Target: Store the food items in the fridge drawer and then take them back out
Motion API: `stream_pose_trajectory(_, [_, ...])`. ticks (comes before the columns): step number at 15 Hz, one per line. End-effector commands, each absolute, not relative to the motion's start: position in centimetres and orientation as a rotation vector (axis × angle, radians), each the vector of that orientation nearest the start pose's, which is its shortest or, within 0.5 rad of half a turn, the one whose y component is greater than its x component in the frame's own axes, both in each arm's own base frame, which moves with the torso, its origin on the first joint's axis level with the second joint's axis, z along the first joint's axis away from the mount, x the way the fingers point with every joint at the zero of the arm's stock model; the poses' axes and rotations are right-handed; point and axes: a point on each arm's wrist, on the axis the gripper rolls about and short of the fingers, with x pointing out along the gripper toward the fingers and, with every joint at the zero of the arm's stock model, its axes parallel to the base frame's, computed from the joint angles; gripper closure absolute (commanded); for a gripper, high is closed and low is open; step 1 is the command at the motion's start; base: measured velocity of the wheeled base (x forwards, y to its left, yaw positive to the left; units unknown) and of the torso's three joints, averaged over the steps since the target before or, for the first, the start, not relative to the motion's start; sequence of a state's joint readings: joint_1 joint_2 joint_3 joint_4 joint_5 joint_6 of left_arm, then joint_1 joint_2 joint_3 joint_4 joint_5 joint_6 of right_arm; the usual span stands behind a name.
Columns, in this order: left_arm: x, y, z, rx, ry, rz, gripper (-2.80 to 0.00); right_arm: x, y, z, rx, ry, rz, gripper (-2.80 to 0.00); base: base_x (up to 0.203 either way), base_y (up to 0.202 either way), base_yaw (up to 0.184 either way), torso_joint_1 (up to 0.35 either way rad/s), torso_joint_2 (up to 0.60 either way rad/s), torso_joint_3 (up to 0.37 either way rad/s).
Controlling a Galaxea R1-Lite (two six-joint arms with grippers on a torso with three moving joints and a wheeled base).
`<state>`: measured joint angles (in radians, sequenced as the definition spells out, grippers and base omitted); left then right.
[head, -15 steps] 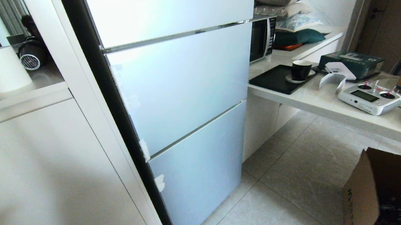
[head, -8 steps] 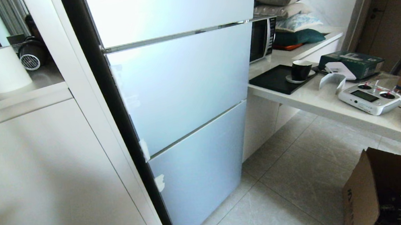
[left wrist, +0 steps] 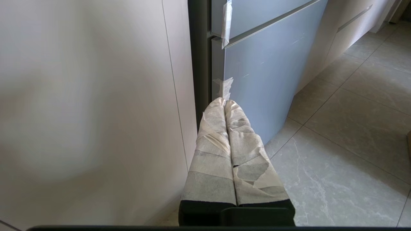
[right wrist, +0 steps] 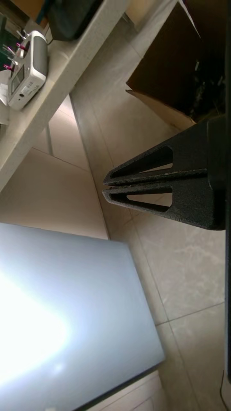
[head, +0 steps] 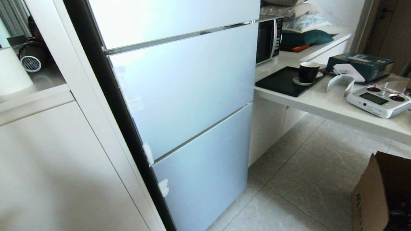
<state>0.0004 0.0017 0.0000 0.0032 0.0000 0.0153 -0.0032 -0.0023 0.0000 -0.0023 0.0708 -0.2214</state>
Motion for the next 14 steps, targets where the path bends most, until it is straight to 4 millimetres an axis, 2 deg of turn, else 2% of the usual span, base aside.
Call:
stream_pose_trajectory(1, [-2.26,0.00,7.52,0.015,0.006,0.001,0.00,-2.30,0.16,7.54,-0.179,-0.007,0.067,0.00,0.000,0.000,0.000,0.000,0.00,0.000])
stream_pose_trajectory(5, [-2.26,0.00,7.52,0.015,0.006,0.001,0.00,-2.29,0.07,7.54,-0.046,-0.002,0.026,0.00,0.000,0.000,0.000,0.000,0.00,0.000])
stream_pose_trajectory(14, [-2.26,0.00,7.54,0.018,0.005,0.003,0.00,-2.29,0.03,7.54,-0.020,-0.002,0.009,0.00,0.000,0.000,0.000,0.000,0.00,0.000])
